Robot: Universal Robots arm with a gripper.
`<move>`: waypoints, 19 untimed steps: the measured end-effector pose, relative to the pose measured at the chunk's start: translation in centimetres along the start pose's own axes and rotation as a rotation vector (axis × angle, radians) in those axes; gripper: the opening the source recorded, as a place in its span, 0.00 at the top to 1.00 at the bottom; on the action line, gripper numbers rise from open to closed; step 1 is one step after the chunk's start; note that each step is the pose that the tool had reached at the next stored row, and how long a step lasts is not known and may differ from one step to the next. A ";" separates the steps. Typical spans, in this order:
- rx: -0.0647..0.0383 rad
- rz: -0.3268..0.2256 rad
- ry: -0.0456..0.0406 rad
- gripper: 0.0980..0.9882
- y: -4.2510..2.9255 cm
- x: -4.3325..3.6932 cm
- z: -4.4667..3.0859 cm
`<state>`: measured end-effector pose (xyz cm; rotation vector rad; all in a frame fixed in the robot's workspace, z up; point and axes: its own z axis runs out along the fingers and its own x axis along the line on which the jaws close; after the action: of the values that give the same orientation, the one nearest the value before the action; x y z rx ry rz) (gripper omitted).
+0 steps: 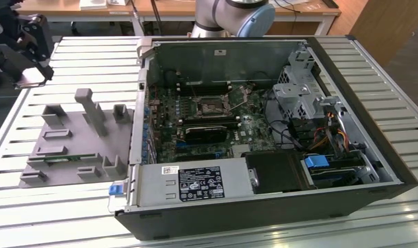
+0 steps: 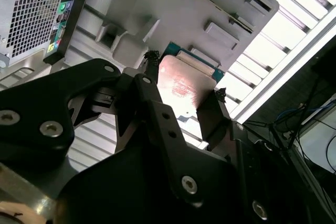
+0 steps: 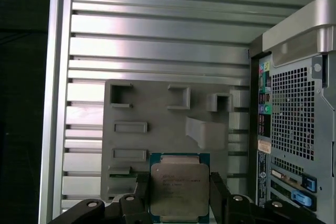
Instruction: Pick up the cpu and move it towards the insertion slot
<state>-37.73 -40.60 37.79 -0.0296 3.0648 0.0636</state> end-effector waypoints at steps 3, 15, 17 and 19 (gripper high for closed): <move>0.000 0.000 0.0004 0.51 -0.01 -0.48 0.04; 0.000 0.000 0.0031 0.51 -0.06 -2.82 0.22; 0.000 0.000 0.0036 0.51 -0.07 -3.19 0.24; 0.000 0.000 0.0041 0.51 -0.08 -3.59 0.27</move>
<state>-34.13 -40.60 37.79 -0.0296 3.0688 0.0637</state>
